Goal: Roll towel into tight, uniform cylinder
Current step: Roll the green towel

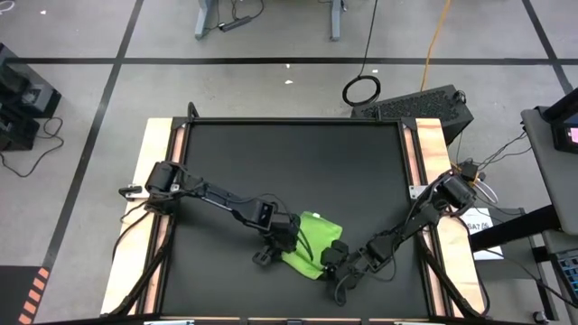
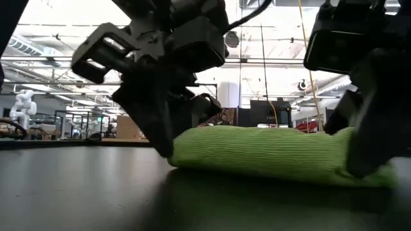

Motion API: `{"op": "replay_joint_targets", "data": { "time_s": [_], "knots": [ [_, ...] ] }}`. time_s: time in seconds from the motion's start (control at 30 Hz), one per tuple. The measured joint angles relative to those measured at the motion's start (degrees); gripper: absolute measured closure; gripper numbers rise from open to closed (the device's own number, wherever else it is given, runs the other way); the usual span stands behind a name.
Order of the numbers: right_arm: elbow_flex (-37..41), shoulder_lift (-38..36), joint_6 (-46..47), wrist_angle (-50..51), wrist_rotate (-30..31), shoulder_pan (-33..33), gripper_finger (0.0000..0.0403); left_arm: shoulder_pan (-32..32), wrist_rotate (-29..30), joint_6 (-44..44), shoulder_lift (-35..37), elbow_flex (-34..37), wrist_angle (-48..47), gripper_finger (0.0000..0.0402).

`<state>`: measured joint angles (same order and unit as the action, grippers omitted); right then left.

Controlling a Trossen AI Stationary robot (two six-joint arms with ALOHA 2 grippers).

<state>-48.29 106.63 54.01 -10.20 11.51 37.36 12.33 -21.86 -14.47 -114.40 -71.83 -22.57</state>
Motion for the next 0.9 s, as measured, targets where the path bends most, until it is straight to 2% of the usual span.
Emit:
{"op": "replay_joint_targets", "data": {
  "time_s": [0.17, 0.43, 0.53, 0.77, 0.9],
  "knots": [
    [0.02, -0.22, 0.67, -0.34, -3.62, -0.76, 0.0398, 3.31, 6.35, -2.32, 0.45, 0.03, -1.92, 0.0239],
    [0.02, -0.24, 0.85, -0.75, -6.89, -1.77, 0.0395, 6.66, 21.53, -2.39, 2.54, 0.0, -3.73, 0.0239],
    [0.04, -0.24, 0.89, -1.51, -7.34, -2.1, 0.0395, 6.87, 24.18, -2.41, 4.8, 0.0, -3.61, 0.0239],
    [0.04, -0.24, 0.59, -1.83, -9.16, -3.22, 0.0393, 7.32, 21.16, -2.64, 8.95, -0.07, -3.6, 0.0239],
    [0.04, -0.24, 0.12, -1.92, -9.27, -3.34, 0.0393, 8.41, 15.21, -4.12, 9.31, -0.13, -0.93, 0.0239]
  ]
}}
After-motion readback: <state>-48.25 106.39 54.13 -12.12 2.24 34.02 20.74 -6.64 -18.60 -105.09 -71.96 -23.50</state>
